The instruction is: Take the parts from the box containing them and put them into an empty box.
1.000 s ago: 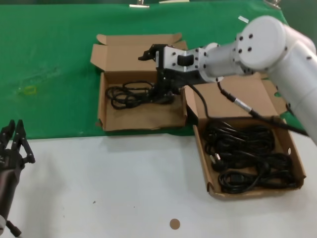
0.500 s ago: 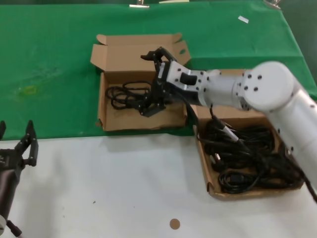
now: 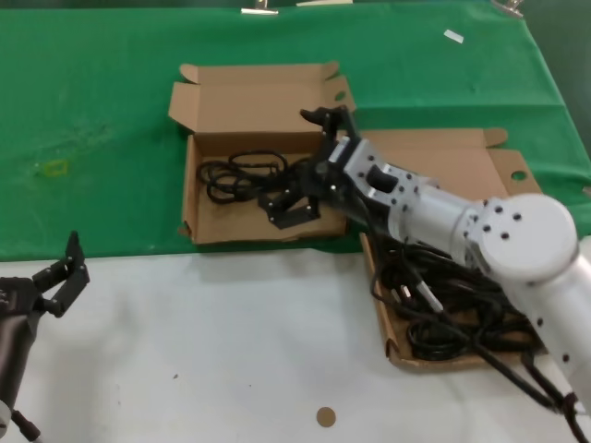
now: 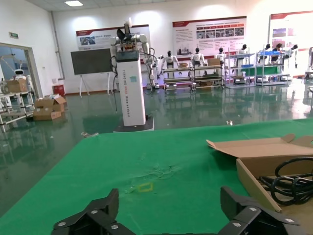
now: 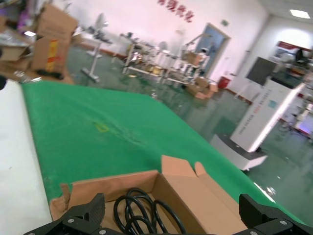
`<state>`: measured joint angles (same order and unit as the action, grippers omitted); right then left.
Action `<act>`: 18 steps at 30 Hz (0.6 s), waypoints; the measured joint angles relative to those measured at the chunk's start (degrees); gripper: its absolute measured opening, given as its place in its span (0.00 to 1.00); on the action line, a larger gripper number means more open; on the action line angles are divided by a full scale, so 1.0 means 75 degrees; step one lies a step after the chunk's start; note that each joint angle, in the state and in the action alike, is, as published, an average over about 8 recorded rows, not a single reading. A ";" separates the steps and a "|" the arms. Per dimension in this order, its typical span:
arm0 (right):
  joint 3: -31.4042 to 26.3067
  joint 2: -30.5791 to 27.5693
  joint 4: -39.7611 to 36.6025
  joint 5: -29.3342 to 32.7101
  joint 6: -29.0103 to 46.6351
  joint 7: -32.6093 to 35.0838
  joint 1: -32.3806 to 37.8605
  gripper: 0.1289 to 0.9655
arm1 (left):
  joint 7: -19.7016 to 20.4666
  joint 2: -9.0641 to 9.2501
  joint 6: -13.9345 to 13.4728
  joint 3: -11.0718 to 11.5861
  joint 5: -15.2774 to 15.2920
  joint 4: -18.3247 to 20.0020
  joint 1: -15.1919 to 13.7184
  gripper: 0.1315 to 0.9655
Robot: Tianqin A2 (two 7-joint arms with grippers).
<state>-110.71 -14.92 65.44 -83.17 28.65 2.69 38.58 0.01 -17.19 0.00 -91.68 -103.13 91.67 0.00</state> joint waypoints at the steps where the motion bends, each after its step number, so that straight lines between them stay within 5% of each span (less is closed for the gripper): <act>1: 0.0062 -0.0007 0.0085 -0.0065 -0.0093 -0.0009 -0.0125 0.98 | 0.0000 0.0000 0.0000 0.0000 0.0000 0.0000 0.0000 0.57; 18: 0.1102 -0.0131 0.1520 -0.1156 -0.1658 -0.0156 -0.2234 1.00 | -0.0002 0.0000 0.0000 0.0000 0.0000 0.0000 0.0000 0.93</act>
<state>-102.44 -15.91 76.84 -91.84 16.21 1.52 21.83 0.00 -17.19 0.00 -91.68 -103.13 91.67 0.00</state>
